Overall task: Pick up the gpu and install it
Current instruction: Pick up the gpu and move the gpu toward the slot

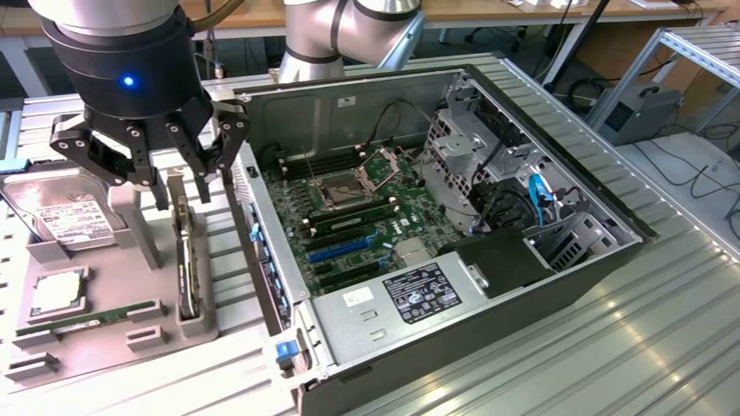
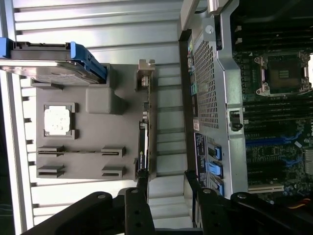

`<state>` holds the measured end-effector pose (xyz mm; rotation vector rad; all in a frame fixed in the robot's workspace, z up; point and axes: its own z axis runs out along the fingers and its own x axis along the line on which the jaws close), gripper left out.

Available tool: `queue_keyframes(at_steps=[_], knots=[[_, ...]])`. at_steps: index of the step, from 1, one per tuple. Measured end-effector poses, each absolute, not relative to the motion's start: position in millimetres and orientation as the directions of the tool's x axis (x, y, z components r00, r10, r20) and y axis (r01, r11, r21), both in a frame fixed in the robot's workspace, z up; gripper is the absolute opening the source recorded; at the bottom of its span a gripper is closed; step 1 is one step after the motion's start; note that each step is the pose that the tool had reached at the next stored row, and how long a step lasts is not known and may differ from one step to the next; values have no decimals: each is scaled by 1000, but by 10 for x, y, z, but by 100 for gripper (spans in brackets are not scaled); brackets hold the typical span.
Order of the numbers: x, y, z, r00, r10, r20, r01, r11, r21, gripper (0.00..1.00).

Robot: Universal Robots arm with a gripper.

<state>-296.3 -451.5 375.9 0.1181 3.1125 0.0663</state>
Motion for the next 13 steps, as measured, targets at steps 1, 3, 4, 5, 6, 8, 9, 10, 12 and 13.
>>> queue_keyframes(at_steps=[1, 3, 4, 5, 6, 8, 9, 10, 12, 13], knots=[[-2963, -4515, 3757, -997, 76, -24, 75, 996, 43, 42], [-2963, -4515, 3753, -997, 76, -24, 75, 996, 43, 42], [-2963, -4515, 3751, -997, 76, -25, 75, 996, 44, 42], [-2963, -4515, 3749, -997, 76, -24, 75, 996, 43, 42], [-2963, -4515, 3747, -997, 76, -24, 75, 996, 44, 42], [-2963, -4515, 3742, -997, 76, -25, 75, 996, 44, 42], [-2963, -4515, 3739, -997, 76, -25, 75, 996, 44, 42], [-2963, -4515, 3735, -997, 76, -25, 75, 996, 44, 42], [-2963, -4515, 3730, -997, 76, -25, 75, 996, 44, 42], [-2963, -4515, 3729, -997, 76, -24, 75, 996, 44, 42]])
